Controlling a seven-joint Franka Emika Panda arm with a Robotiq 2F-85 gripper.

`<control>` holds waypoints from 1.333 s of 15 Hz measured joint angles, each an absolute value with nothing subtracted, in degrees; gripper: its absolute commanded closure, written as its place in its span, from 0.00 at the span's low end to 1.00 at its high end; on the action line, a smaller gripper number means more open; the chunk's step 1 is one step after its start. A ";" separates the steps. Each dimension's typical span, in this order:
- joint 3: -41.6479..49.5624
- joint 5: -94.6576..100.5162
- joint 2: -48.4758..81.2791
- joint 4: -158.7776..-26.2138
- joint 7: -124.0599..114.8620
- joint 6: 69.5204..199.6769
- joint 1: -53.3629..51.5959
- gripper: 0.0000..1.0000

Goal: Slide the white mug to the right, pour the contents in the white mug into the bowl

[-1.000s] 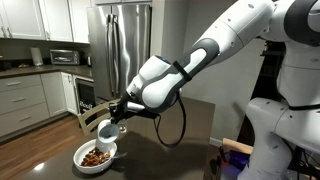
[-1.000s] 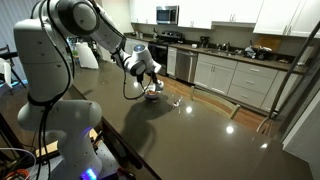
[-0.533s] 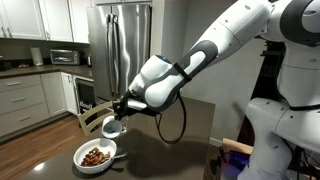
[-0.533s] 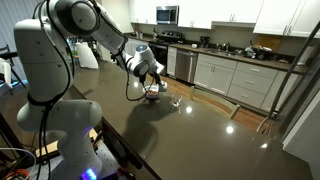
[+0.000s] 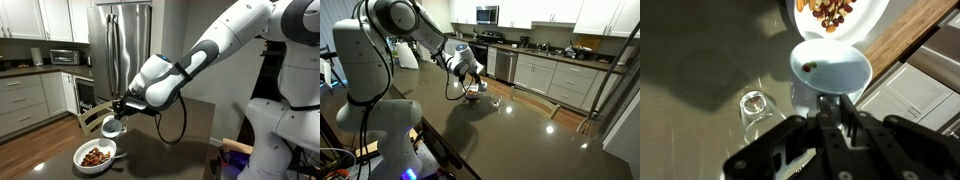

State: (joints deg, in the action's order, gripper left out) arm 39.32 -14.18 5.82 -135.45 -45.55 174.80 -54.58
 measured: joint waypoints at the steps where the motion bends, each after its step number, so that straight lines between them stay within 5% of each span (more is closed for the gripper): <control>1: 39.36 -14.18 5.82 -135.45 -45.56 174.80 -54.60 0.85; 3: 39.42 -14.18 5.82 -135.45 -45.57 174.80 -54.66 0.93; 14: 39.46 -15.75 5.62 -135.11 -45.57 168.71 -54.10 0.93; 15: 39.49 -15.96 5.53 -135.01 -45.57 168.30 -54.09 0.85; 20: 39.82 -15.98 5.52 -134.65 -45.57 168.44 -54.09 0.85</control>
State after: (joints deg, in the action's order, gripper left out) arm 39.82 -15.98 5.52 -134.65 -45.57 168.44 -54.09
